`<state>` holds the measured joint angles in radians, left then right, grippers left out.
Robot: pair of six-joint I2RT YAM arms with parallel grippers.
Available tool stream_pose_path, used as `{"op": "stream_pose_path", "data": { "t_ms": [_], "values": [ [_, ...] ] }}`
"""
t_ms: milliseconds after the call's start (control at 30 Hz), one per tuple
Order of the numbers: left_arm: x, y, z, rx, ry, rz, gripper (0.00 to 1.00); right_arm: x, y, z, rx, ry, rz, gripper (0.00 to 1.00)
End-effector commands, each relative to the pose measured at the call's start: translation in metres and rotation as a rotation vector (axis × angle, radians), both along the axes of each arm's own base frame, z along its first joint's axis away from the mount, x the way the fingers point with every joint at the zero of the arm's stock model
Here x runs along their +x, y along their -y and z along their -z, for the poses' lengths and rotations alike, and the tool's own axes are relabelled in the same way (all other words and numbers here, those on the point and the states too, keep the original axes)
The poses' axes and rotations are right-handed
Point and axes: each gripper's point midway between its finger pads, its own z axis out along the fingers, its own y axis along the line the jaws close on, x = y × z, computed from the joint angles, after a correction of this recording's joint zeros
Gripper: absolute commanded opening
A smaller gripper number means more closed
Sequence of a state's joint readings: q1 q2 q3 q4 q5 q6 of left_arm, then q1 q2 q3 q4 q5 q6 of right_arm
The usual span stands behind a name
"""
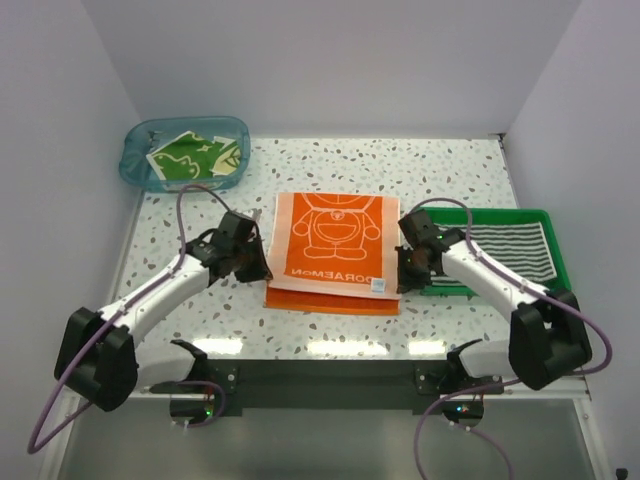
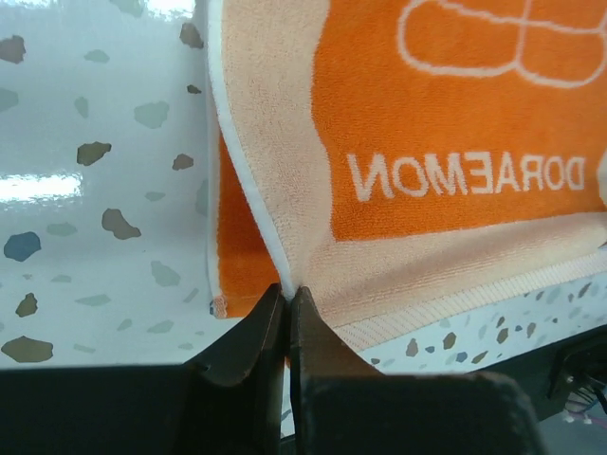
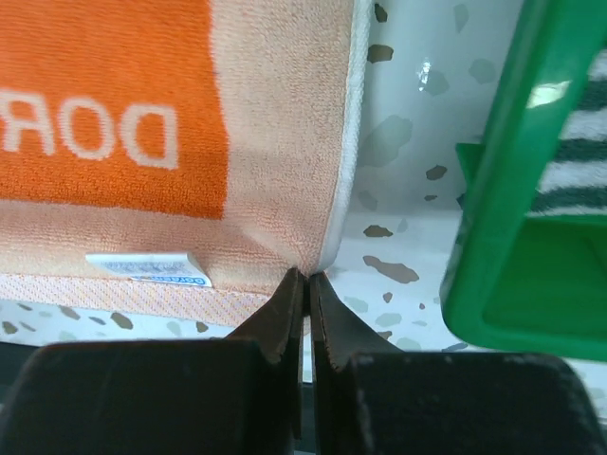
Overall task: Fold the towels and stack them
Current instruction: Fold the towel
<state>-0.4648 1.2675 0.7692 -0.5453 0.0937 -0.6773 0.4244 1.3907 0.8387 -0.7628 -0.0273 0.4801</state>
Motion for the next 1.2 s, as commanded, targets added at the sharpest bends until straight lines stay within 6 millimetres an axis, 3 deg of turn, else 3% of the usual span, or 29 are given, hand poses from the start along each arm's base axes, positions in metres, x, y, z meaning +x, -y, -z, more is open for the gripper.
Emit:
{"op": "stream_pose_path", "data": {
  "t_ms": [0, 167, 300, 533, 633, 733, 800, 900, 967, 1033, 1167],
  "values": [
    [-0.004, -0.02, -0.016, 0.054, 0.05, -0.021, 0.0, -0.005, 0.019, -0.022, -0.06, 0.048, 0.008, 0.01],
    [-0.03, -0.02, 0.022, 0.03, -0.021, -0.006, 0.0, -0.025, 0.019, 0.0, -0.041, -0.02, 0.022, 0.01],
    [-0.029, -0.019, 0.045, 0.043, -0.049, 0.0, 0.0, -0.024, 0.017, 0.018, -0.039, -0.03, 0.042, 0.01],
    [-0.037, -0.019, 0.06, 0.061, -0.085, 0.007, 0.0, -0.029, 0.02, 0.043, -0.065, -0.073, 0.055, 0.01],
    [-0.044, -0.023, 0.063, 0.068, -0.101, -0.002, 0.0, -0.033, 0.021, 0.044, -0.067, -0.078, 0.056, 0.02],
    [-0.048, -0.025, 0.058, 0.061, -0.097, -0.009, 0.03, -0.035, 0.023, 0.04, -0.064, -0.069, 0.055, 0.12],
    [-0.05, -0.026, 0.053, 0.057, -0.093, -0.019, 0.11, -0.038, 0.024, 0.035, -0.062, -0.072, 0.058, 0.25],
    [-0.052, -0.029, 0.041, 0.057, -0.076, -0.028, 0.39, -0.036, 0.021, 0.017, -0.043, -0.036, 0.052, 0.38],
    [-0.047, -0.028, 0.028, 0.047, -0.038, -0.033, 0.48, -0.036, 0.021, 0.003, -0.033, -0.005, 0.042, 0.44],
    [-0.045, -0.028, 0.016, 0.041, -0.022, -0.036, 0.59, -0.029, 0.02, -0.012, -0.027, 0.041, 0.034, 0.44],
    [-0.038, -0.026, -0.012, 0.018, 0.035, -0.043, 0.65, -0.019, 0.014, -0.037, 0.006, 0.11, 0.015, 0.43]
  ]
}}
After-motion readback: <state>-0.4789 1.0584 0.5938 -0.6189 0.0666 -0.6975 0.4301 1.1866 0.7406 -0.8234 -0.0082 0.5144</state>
